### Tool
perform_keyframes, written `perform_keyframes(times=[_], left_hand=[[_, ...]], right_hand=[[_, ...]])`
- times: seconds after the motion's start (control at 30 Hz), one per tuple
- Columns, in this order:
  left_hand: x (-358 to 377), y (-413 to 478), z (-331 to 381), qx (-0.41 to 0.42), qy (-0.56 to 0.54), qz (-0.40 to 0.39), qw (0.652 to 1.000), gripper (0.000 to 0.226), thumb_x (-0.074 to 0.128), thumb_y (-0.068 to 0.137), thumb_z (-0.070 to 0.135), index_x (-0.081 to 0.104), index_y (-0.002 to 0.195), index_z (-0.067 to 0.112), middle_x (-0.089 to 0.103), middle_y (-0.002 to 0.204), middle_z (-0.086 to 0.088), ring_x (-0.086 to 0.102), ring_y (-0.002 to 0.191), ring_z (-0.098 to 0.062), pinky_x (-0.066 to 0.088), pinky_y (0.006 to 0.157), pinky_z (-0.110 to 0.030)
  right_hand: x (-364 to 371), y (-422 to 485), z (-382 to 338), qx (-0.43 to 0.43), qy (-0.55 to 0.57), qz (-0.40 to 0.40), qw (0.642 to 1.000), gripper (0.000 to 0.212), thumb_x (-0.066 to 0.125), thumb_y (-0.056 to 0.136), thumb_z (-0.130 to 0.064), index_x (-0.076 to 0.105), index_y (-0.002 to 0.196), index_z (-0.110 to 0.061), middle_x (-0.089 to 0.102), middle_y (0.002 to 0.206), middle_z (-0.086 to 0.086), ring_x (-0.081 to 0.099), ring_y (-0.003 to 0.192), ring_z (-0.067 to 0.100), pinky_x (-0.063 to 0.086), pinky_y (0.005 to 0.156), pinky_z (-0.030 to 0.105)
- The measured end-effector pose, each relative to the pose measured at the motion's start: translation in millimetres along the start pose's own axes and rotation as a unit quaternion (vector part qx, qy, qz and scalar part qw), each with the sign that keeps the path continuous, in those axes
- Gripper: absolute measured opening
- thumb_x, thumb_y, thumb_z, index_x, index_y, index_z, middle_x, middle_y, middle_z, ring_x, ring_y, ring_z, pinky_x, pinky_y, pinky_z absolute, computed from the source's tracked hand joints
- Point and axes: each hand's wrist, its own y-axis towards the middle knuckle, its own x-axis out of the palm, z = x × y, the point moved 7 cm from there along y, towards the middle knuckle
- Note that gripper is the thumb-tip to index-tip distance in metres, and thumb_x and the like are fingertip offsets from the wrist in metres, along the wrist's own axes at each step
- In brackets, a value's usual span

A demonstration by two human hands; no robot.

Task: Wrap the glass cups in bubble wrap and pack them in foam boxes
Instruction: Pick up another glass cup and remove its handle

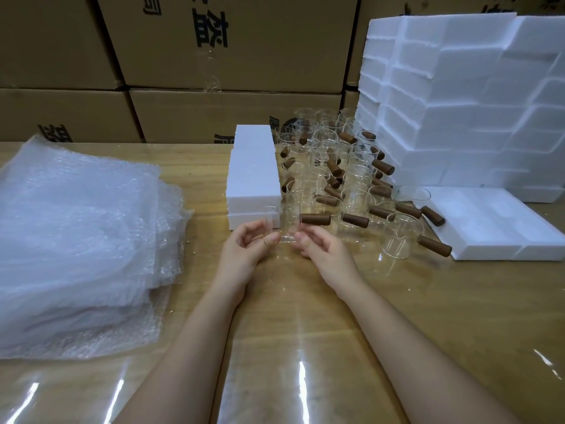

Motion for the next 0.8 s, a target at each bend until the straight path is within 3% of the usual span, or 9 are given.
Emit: perform_keyframes(times=[0.07,0.17,0.23,0.4,0.5,0.6,0.67,0.73,0.8], left_hand=[[-0.4,0.7,-1.0,0.002,0.01,-0.002,1.0,0.042,0.077,0.067,0.019,0.062,0.106,0.015,0.068,0.113,-0.006,0.066,0.094,-0.007,0.052,0.086,-0.028],[3.1,0.7,-3.3,0.0,0.027,-0.013,1.0,0.037,0.077,0.071,0.015,0.06,0.104,0.012,0.067,0.112,-0.008,0.067,0.093,-0.011,0.054,0.088,-0.032],[6.1,-0.4,-3.8,0.0,0.029,-0.019,0.999,0.04,0.077,0.067,0.02,0.059,0.102,0.011,0.067,0.108,-0.009,0.067,0.091,-0.013,0.054,0.089,-0.033],[10.5,0.1,-2.7,0.004,0.011,-0.034,0.999,0.044,0.074,0.071,0.015,0.055,0.11,0.013,0.066,0.1,-0.002,0.068,0.086,-0.009,0.054,0.087,-0.036],[13.1,-0.7,-1.4,0.011,0.015,-0.055,0.998,0.06,0.073,0.07,0.024,0.051,0.125,0.013,0.065,0.111,-0.005,0.068,0.094,-0.009,0.056,0.085,-0.03],[15.6,-3.3,1.9,0.031,0.035,-0.064,0.997,0.061,0.074,0.064,0.031,0.053,0.121,0.022,0.062,0.12,-0.003,0.064,0.107,-0.01,0.053,0.086,-0.023],[15.5,-4.4,5.1,0.053,0.052,-0.058,0.996,0.059,0.075,0.063,0.029,0.052,0.117,0.03,0.058,0.121,0.004,0.062,0.106,-0.005,0.051,0.082,-0.017],[14.6,-3.9,7.3,0.074,0.099,-0.046,0.991,0.061,0.078,0.067,0.025,0.051,0.121,0.029,0.053,0.125,0.002,0.061,0.104,-0.004,0.05,0.08,-0.014],[13.2,-2.9,7.8,0.083,0.113,-0.039,0.989,0.062,0.079,0.072,0.014,0.05,0.125,0.026,0.054,0.125,-0.004,0.061,0.102,-0.003,0.05,0.079,-0.013]], right_hand=[[4.9,-0.9,0.0,0.006,-0.014,-0.027,1.0,0.057,0.058,0.074,-0.056,0.056,0.121,-0.025,0.062,0.125,-0.006,0.059,0.113,0.006,0.045,0.102,0.034],[10.0,-2.9,-0.7,0.008,-0.072,-0.05,0.996,0.039,0.049,0.074,-0.064,0.055,0.103,-0.039,0.059,0.11,-0.033,0.054,0.107,-0.012,0.042,0.103,0.028],[7.9,-3.1,-0.6,0.002,-0.083,-0.039,0.996,0.036,0.047,0.073,-0.069,0.055,0.095,-0.042,0.057,0.098,-0.042,0.055,0.104,-0.013,0.042,0.102,0.029],[7.7,-1.5,-1.3,-0.024,-0.026,-0.028,0.999,0.039,0.055,0.073,-0.062,0.059,0.098,-0.033,0.068,0.106,-0.01,0.064,0.105,0.012,0.047,0.1,0.04],[8.0,-2.7,-3.0,-0.025,-0.025,-0.033,0.999,0.033,0.059,0.074,-0.057,0.059,0.1,-0.038,0.067,0.106,-0.019,0.063,0.105,0.006,0.048,0.096,0.03],[9.9,-4.2,-5.3,-0.025,-0.043,-0.048,0.998,0.046,0.063,0.072,-0.055,0.056,0.116,-0.043,0.065,0.104,-0.025,0.062,0.1,-0.002,0.047,0.085,0.017],[9.7,-3.7,-7.5,-0.036,-0.032,-0.043,0.998,0.056,0.07,0.076,-0.04,0.049,0.127,-0.041,0.062,0.118,-0.018,0.064,0.097,0.002,0.049,0.086,0.019],[7.1,-2.6,-9.6,-0.049,-0.019,-0.032,0.998,0.059,0.076,0.078,-0.02,0.048,0.124,-0.044,0.057,0.129,-0.014,0.066,0.098,0.006,0.051,0.088,0.021],[5.3,-1.6,-11.4,-0.055,-0.02,-0.026,0.998,0.061,0.078,0.076,-0.017,0.048,0.117,-0.05,0.057,0.124,-0.02,0.065,0.098,0.003,0.051,0.086,0.019]])
